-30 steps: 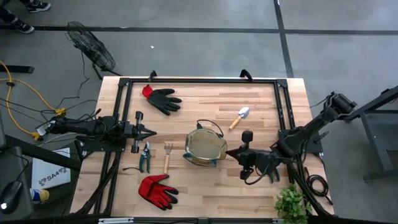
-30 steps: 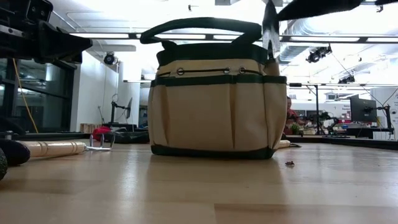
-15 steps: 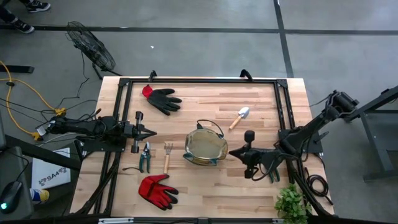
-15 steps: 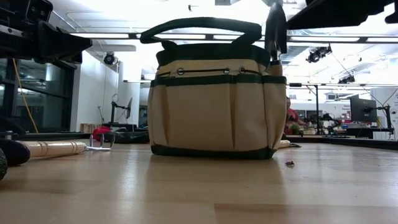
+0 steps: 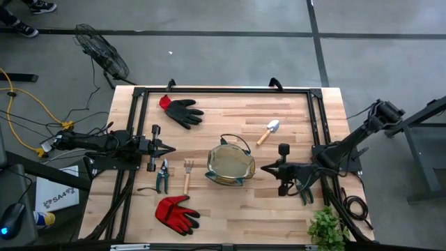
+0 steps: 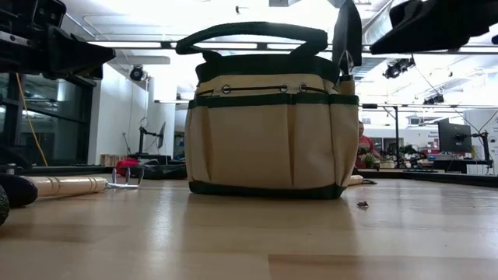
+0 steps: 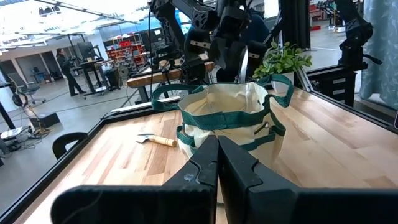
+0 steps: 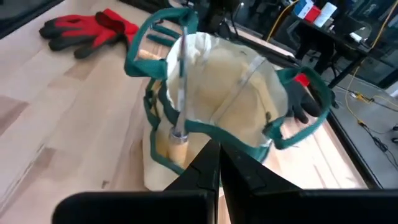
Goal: Pick & Place Garden tools in Gardening bag
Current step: Put the brown trowel into the gardening bag
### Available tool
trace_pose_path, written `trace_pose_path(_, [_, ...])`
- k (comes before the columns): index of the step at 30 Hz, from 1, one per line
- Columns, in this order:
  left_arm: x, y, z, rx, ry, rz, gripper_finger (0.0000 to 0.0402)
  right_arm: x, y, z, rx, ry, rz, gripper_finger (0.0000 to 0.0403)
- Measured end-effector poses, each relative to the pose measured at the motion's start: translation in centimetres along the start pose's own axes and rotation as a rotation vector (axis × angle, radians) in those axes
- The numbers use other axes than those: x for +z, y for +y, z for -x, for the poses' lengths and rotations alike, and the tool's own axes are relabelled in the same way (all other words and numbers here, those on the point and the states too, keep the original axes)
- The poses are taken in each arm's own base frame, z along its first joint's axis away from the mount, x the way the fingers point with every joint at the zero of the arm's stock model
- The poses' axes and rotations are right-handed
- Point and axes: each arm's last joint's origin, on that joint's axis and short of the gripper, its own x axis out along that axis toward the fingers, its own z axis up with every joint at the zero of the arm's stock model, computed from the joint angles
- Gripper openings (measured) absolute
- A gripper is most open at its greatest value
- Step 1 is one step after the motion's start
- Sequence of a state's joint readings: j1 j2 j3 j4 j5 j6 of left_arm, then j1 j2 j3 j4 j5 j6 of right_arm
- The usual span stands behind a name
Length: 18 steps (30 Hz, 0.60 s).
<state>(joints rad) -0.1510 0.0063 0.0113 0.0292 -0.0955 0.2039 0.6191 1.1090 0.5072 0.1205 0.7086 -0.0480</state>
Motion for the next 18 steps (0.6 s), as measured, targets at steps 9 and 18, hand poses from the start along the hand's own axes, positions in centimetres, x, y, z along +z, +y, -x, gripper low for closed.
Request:
trace_pose_path(9, [0.0, 0.0, 0.0, 0.000, -0.001, 0.000, 0.0000, 0.6, -2.3, 0.6, -0.080, -0.037, -0.332, 0.0004])
trace_pose_path(18, [0.0, 0.0, 0.0, 0.001, 0.000, 0.000, 0.0000, 1.6, -6.0, 1.9, -0.128, 0.015, -0.845, 0.0004])
